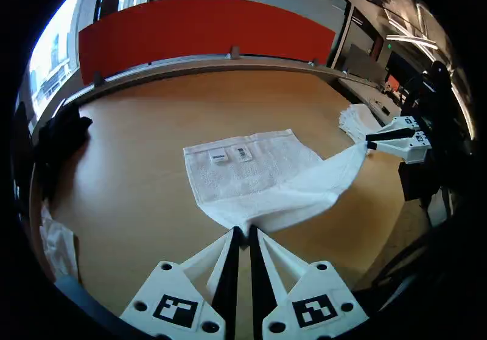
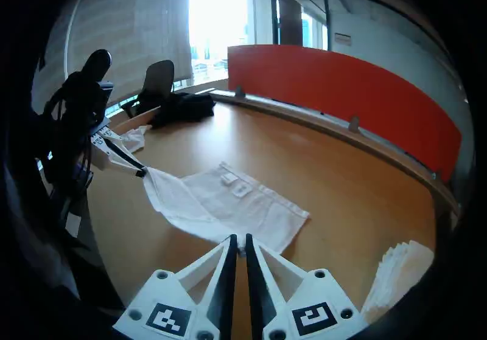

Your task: Fold towel

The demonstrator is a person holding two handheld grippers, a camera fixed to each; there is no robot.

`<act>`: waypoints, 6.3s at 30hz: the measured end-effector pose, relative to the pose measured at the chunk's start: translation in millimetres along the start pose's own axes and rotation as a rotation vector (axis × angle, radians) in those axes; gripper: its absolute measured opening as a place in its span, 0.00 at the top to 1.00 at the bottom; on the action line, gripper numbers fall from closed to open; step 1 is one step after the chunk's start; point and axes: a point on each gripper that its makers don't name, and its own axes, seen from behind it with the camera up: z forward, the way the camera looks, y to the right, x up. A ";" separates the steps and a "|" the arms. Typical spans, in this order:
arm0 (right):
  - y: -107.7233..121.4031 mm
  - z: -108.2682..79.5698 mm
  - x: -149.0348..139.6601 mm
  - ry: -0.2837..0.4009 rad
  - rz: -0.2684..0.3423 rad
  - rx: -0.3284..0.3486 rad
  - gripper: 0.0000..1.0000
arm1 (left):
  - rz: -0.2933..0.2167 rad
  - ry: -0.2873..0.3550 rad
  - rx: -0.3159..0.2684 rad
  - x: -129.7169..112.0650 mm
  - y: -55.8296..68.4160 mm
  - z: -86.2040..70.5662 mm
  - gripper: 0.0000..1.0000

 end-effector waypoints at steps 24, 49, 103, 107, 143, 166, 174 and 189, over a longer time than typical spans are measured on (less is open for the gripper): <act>-1.3 -8.3 7.1 -0.005 -0.017 0.016 0.89 | -0.103 -0.024 -0.017 -9.8 11.0 -12.1 0.88; 45.0 51.6 26.5 0.001 -0.025 0.007 0.89 | -0.161 -0.052 0.012 36.6 -44.2 52.3 0.88; 105.2 138.4 -16.2 -0.100 0.054 -0.108 0.48 | -0.172 -0.096 0.125 41.7 -94.6 131.8 0.30; 105.7 135.7 -15.1 -0.097 0.057 -0.109 0.30 | -0.177 -0.083 0.126 45.1 -94.3 128.2 0.16; 73.0 97.0 -28.6 -0.088 0.068 -0.101 0.02 | -0.167 -0.056 0.139 26.8 -77.0 87.3 0.05; 50.6 67.5 -50.2 -0.101 0.079 -0.115 0.01 | -0.215 -0.063 0.173 -11.6 -66.9 54.6 0.05; 47.0 64.8 -57.8 -0.110 0.071 -0.110 0.02 | -0.240 -0.070 0.188 -27.3 -66.0 43.4 0.05; 44.1 68.2 -79.7 -0.164 0.023 -0.080 0.02 | -0.275 -0.074 0.232 -51.0 -75.3 19.6 0.05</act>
